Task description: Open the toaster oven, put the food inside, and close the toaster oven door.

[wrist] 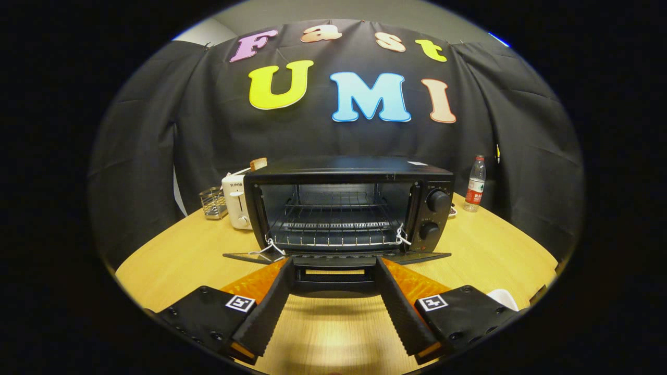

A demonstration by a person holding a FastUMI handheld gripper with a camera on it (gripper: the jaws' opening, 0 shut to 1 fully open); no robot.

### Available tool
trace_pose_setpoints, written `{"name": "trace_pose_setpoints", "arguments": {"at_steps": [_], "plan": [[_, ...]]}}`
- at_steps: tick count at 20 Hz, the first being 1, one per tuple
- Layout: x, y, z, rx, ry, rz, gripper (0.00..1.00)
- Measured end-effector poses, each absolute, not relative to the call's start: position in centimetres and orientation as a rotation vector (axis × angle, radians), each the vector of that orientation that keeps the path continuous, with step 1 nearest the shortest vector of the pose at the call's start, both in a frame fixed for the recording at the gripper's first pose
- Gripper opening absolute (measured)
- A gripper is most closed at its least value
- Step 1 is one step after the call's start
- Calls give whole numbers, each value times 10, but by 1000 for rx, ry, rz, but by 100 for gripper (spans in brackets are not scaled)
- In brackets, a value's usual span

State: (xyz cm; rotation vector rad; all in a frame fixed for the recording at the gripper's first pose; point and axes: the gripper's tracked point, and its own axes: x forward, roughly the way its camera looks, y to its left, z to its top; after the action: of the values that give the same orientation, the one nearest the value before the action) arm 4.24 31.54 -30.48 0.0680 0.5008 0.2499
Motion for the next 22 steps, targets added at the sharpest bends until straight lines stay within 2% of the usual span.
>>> {"name": "trace_pose_setpoints", "arguments": {"at_steps": [5,11,22], "plan": [[15,311,-338,46,606,278,98],[-8,286,-299,113,593,308,98],[-28,125,-304,147,848,336,98]]}}
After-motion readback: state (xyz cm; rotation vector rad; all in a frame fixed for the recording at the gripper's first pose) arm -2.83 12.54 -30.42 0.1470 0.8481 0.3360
